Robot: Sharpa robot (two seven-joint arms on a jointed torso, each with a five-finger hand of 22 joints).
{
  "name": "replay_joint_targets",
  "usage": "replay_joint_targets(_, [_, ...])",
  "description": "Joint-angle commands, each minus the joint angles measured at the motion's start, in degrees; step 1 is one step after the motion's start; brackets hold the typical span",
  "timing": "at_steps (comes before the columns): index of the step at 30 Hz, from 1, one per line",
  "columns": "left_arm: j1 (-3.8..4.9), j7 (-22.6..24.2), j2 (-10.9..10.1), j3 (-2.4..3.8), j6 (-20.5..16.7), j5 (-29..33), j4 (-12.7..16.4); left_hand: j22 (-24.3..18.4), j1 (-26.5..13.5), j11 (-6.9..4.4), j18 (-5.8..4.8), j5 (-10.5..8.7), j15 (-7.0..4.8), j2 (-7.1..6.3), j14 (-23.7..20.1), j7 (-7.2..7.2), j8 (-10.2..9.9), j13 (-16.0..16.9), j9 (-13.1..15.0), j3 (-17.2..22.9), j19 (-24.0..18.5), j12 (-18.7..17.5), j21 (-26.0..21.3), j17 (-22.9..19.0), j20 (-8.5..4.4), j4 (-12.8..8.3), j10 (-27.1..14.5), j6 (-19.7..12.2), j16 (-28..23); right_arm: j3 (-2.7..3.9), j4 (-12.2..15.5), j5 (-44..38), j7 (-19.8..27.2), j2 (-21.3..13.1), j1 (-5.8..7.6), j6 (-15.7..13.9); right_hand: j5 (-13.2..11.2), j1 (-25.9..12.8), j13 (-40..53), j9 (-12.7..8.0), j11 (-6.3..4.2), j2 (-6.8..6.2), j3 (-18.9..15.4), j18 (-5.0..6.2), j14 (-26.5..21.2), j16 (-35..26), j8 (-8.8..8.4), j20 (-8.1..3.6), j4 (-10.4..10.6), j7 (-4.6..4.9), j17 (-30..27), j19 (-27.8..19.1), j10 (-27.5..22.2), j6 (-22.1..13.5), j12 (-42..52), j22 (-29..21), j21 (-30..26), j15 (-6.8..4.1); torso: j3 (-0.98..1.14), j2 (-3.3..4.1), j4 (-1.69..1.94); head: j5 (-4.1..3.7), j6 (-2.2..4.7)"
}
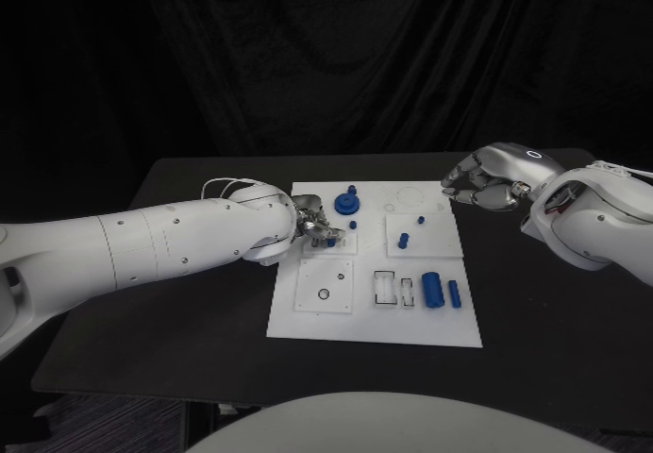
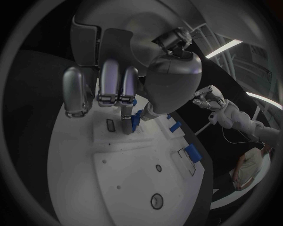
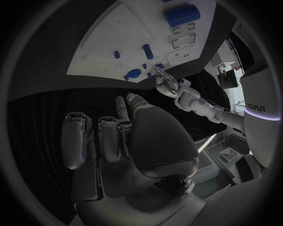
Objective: Assemble the parts on the task board
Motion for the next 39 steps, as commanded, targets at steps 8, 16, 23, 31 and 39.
replay_joint_targets(8, [-0.55, -0.6, -0.01, -0.26, 1.72, 0.09, -0.13, 1.64, -1.97, -0.02, 0.14, -0.23, 0.03, 1.22, 6.15, -0.5, 2.22, 15.08, 3.62, -4.13, 0.2, 0.15, -0.44, 15.09, 0.09, 0.01, 5.88, 0.65, 0.15, 0.04, 0.04, -0.1, -1.34, -0.04, -0.16, 0.81, 0.23, 0.55, 11.74, -0.06, 0.46, -0.14, 0.35, 0.56, 3.92, -0.34, -0.3, 0.22, 0.04, 0.15, 6.34, 2.05, 3.57, 0.39, -0.38, 11.84, -0.35, 0.4, 0.0, 0.0, -0.04, 0.09, -0.01])
replay_joint_targets(16, [-0.56, -0.48, -0.06, -0.26, 2.01, 0.09, -0.12, 2.02, 2.29, -0.39, 0.13, 4.47, -0.33, 2.14, 6.15, -0.9, 5.46, 15.08, 9.94, -5.4, 0.32, 0.15, -0.74, 15.09, -0.28, -0.83, 5.88, -1.69, 0.15, 0.04, 0.04, -0.1, -1.46, -0.04, -0.16, 1.07, 0.23, 0.55, 11.74, -0.06, 0.46, -0.14, 0.35, 0.56, 3.92, -0.34, -0.3, 0.22, 0.04, 0.15, 6.34, 2.05, 3.57, 0.39, -0.38, 11.84, -0.35, 0.4, 0.02, 0.0, -0.03, 0.19, -0.01])
replay_joint_targets(23, [-0.57, -0.16, -0.13, -0.26, 1.6, 0.09, -0.06, 2.22, 4.77, -0.55, 0.12, 7.78, -0.43, 2.44, 6.15, -1.08, 5.87, 15.08, 11.31, -4.58, 0.38, 0.15, -0.86, 15.09, -0.38, -1.47, 5.88, -2.34, 0.15, 0.04, 0.08, -0.1, -1.59, -0.08, -0.16, 1.27, 0.23, 0.55, 11.62, -0.06, 0.46, -0.15, 0.4, 0.57, 3.92, -0.37, -0.29, 0.22, 0.03, 0.15, 6.31, 2.04, 3.48, 0.44, -0.46, 11.83, -0.39, 0.4, 0.01, 0.03, -0.02, 0.19, -0.01])
replay_joint_targets(31, [-0.57, 2.36, -1.73, -0.25, -4.28, -1.39, 2.29, 3.57, -1.02, -0.82, -0.18, -1.45, -0.7, 2.11, 6.15, -1.36, 8.29, 15.08, 14.45, -9.81, 1.52, 0.15, -0.03, 15.09, -0.63, 0.26, 5.88, -1.44, 0.15, 0.04, 0.27, -0.1, -1.74, -0.45, -0.16, 1.36, 0.23, 0.54, 11.57, -0.06, 0.46, -0.14, 0.42, 0.59, 3.92, -0.37, -0.29, 0.22, 0.04, 0.15, 6.31, 2.0, 3.45, 0.45, -0.49, 11.8, -0.48, 0.4, 0.03, 0.03, -0.01, 0.06, -0.01])
replay_joint_targets(39, [-0.07, 5.87, -4.85, -0.24, -11.47, -3.59, 6.52, 4.45, -3.68, -1.01, -0.38, -4.57, -0.89, 2.89, 6.15, -1.54, 10.09, 15.08, 17.59, -14.13, 2.2, 0.15, 0.46, 15.09, -0.84, 0.32, 5.88, -2.18, 0.15, 0.04, 0.29, -0.1, -2.16, -0.83, -0.16, 1.57, 0.24, 0.48, 11.58, -0.05, 0.46, -0.09, 0.48, 0.59, 3.91, -0.39, -0.28, 0.22, 0.08, 0.15, 6.28, 2.01, 3.45, 0.52, -0.49, 11.79, -0.49, 0.4, 0.04, 0.02, -0.02, -0.02, -0.01])
